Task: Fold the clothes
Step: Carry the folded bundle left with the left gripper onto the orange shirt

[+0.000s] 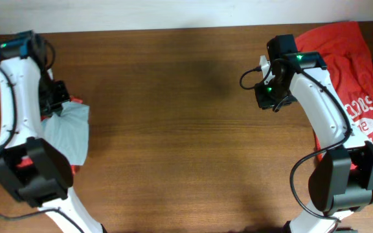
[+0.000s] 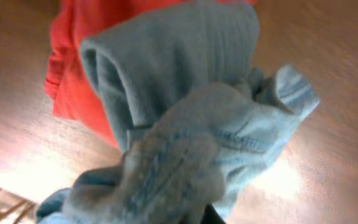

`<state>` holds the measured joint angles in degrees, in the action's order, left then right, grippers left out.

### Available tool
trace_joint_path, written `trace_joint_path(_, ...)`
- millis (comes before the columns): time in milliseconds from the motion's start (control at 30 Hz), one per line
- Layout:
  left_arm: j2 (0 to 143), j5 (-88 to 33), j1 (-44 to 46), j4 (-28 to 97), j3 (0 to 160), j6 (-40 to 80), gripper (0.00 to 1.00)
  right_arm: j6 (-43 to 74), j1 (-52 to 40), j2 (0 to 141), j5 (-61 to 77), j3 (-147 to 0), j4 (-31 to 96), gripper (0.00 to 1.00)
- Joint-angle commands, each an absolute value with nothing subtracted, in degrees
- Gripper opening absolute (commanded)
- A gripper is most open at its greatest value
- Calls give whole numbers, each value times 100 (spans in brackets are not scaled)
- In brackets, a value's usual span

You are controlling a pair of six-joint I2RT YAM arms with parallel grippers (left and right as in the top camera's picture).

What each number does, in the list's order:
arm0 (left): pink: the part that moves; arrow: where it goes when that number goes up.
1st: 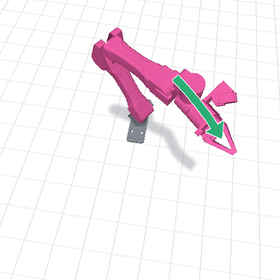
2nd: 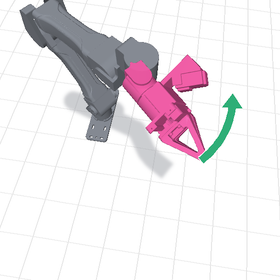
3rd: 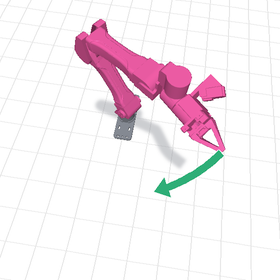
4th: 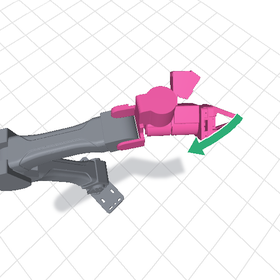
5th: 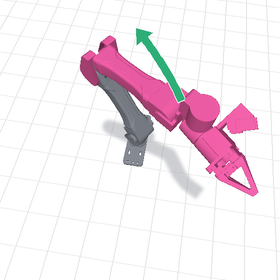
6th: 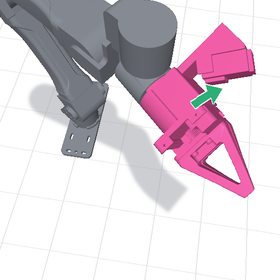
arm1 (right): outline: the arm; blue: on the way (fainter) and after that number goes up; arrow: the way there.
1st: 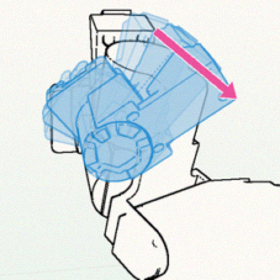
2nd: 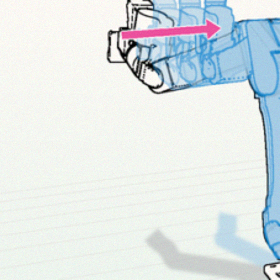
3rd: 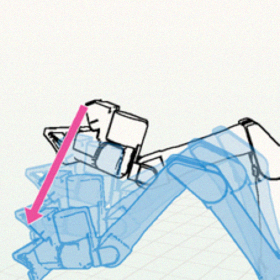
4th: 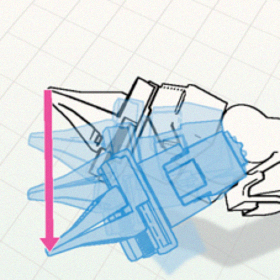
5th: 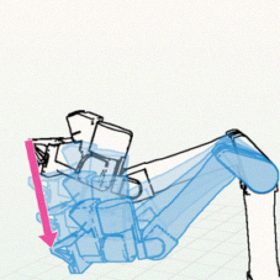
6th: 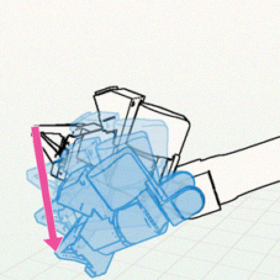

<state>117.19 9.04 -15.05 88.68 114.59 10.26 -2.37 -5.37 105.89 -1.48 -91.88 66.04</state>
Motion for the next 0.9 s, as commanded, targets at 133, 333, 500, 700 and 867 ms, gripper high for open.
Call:
trace_joint_path(133,11100,-176,-1898,7828,10499,-5,0,-255,-521,10449,-154,-9308,6606,32)
trace_joint_path(333,11100,1,-2375,7260,10009,-10,0,-255,-521,10449,-150,-9308,6604,32)
trace_joint_path(500,11104,108,-2681,6681,9988,-244,0,-257,-521,10449,-67,-9308,6602,32)
trace_joint_path(700,11201,305,-2867,6495,9983,-246,38,-257,-521,10449,-67,-9308,6602,32)
trace_joint_path(867,11251,648,-2926,6580,9979,-220,98,-257,-521,10449,-67,-9308,6602,32)
